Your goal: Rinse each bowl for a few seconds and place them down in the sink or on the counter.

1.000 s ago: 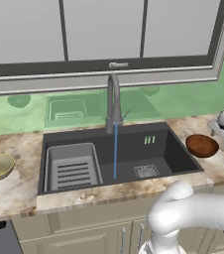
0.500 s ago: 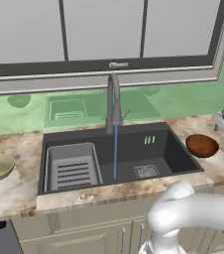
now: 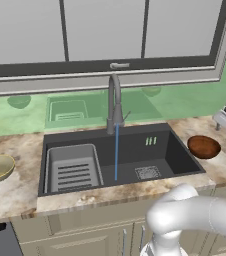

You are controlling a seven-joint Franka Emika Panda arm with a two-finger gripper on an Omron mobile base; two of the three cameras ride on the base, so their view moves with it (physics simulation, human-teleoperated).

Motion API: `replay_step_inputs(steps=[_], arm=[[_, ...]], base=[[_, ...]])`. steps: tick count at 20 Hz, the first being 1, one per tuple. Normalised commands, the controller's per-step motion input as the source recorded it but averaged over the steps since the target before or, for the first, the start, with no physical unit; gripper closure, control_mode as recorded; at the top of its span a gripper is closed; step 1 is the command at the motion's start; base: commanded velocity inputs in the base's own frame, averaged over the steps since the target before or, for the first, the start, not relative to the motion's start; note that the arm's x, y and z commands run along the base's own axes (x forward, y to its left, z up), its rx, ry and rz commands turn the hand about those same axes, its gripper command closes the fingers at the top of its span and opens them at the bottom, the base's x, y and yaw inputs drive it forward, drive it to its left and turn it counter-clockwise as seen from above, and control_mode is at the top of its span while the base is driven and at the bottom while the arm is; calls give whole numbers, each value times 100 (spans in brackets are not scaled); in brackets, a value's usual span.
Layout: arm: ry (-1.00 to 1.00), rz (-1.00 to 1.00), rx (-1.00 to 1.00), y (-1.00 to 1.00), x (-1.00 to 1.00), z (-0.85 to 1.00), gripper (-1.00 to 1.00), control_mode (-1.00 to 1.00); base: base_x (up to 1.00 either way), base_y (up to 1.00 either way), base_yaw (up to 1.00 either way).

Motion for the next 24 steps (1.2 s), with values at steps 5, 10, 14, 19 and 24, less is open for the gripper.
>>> replay_step_inputs(steps=[5, 10, 14, 19, 24], arm=[[0, 5, 0, 34, -19, 19, -100, -100], [0, 5, -1, 30, -18, 25, -100, -100], [-2, 5, -1, 30, -17, 26, -100, -100], [-3, 7, 0, 28, -15, 26, -100, -100], [-4, 9, 0, 32, -10, 20, -100, -100]], base=[[0, 0, 0], [0, 0, 0], [0, 0, 0], [0, 0, 0], [0, 0, 0]])
